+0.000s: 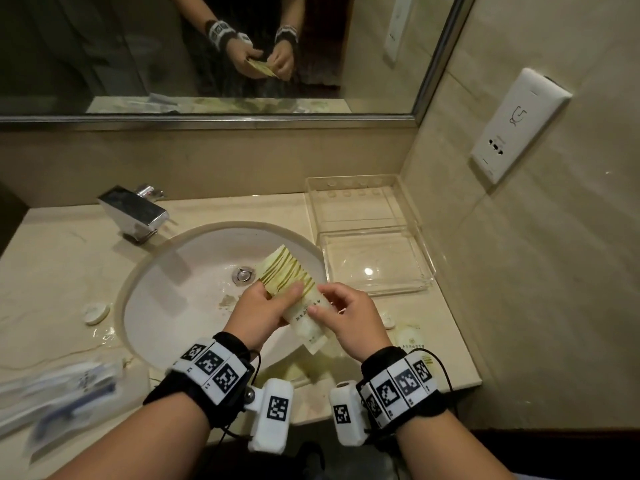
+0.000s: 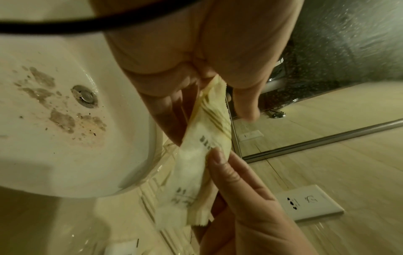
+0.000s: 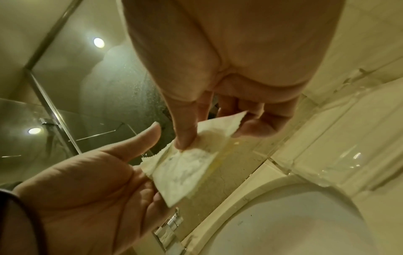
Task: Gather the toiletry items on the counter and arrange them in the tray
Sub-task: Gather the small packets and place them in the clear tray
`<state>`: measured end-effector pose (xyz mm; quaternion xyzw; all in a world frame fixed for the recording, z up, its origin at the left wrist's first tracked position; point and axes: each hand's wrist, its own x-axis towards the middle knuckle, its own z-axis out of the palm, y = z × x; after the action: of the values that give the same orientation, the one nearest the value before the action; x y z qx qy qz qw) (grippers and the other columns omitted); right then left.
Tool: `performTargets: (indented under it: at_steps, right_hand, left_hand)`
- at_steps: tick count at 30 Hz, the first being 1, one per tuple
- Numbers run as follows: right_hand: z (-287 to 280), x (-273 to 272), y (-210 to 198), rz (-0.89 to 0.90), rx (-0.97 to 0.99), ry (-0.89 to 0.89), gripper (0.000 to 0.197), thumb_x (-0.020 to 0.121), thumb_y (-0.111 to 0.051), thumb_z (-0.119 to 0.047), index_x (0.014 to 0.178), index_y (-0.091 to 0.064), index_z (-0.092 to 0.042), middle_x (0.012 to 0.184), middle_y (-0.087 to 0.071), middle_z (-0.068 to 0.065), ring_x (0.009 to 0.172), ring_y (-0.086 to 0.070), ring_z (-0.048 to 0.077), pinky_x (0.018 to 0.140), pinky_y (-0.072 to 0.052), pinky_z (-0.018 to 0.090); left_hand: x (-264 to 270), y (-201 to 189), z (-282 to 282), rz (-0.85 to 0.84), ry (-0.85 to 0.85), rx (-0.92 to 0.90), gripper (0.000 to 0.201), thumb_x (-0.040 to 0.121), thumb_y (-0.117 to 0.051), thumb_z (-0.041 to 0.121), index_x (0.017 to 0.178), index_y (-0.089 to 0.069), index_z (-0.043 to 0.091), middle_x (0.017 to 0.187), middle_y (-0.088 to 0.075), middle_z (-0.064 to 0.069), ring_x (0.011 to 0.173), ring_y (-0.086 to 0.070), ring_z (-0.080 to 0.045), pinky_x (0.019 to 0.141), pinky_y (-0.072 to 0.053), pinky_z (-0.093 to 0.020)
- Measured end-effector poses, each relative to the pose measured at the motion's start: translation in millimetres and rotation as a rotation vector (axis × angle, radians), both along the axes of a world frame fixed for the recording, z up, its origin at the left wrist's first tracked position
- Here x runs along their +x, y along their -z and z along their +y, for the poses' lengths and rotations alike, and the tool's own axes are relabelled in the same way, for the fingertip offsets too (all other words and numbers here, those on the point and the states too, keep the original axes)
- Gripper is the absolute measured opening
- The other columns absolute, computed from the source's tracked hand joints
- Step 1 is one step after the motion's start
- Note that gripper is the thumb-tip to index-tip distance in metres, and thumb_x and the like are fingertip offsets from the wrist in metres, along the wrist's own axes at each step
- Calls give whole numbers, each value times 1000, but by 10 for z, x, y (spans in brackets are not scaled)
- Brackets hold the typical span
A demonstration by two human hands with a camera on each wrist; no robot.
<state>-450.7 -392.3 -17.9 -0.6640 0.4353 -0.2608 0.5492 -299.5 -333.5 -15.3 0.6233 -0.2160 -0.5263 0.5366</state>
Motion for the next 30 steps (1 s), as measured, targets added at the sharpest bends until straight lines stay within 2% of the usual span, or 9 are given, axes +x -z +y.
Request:
performTargets:
  at_steps: [3,6,8,10,13,18,22,26,30]
  right_hand:
    - [-25,-31,21,62,-87,18,30,78,-78,-17,106,-67,-22,100,-60,-1,75,-52,-1,68,-46,9]
    - [-116,-174,37,94,-81,84,32,78,-77,-25,106,-65,-24,98,-60,-2,76,-52,7,71,-51,18]
    - [-244,-379,80,146,-64,169,25,80,-75,-25,102,-65,-21,95,-63,-2,80,-56,10,74,-53,24]
    - [-391,-650,186,282,-54,250,20,80,-75,-23,96,-66,-17,90,-65,-2,84,-62,15,77,-54,29]
    - [-527,-1039,386,584,-26,301,21,80,-74,-25,93,-63,-15,92,-65,1,90,-63,20,76,-49,29]
    - [-502,-1342,642,929,65,292,43,78,-73,-35,110,-55,-13,107,-63,7,96,-60,24,77,-49,32]
    - [-433,-1346,816,1007,78,275,52,76,-72,-44,110,-47,-14,108,-63,9,101,-60,30,82,-53,40]
    - [-433,-1337,912,1080,70,285,63,75,-71,-47,119,-42,-12,117,-57,11,111,-53,32,88,-50,44]
    - [-483,-1351,944,1023,177,303,53,76,-73,-39,111,-46,-10,113,-61,12,107,-58,31,87,-52,43]
  left_hand:
    - [-20,60,-33,-99,21,30,26,81,-74,8,105,-64,9,101,-74,-10,97,-71,-29,89,-56,-49]
    - [-52,80,-81,-125,-12,34,23,82,-73,6,101,-62,11,101,-73,-9,94,-71,-27,85,-57,-45]
    - [-67,107,-109,-124,-26,33,23,82,-73,7,102,-62,10,102,-73,-10,94,-71,-26,85,-58,-45]
    - [-94,140,-135,-117,-36,30,21,82,-72,6,100,-62,11,101,-72,-11,95,-70,-27,85,-57,-45]
    - [-183,160,-183,-101,-30,21,18,83,-71,4,95,-63,14,101,-72,-11,95,-70,-27,86,-57,-46]
    - [-386,198,-280,-102,8,30,18,82,-71,3,94,-63,15,99,-73,-8,94,-71,-28,86,-57,-46]
    - [-514,233,-344,-115,36,49,19,81,-73,7,95,-64,17,100,-74,-8,93,-71,-27,87,-57,-48]
    - [-634,223,-388,-125,43,54,19,83,-72,7,93,-61,19,100,-72,-7,93,-70,-26,84,-57,-42]
    - [-679,222,-396,-95,15,61,19,82,-72,6,94,-62,18,100,-73,-8,92,-71,-26,86,-57,-44]
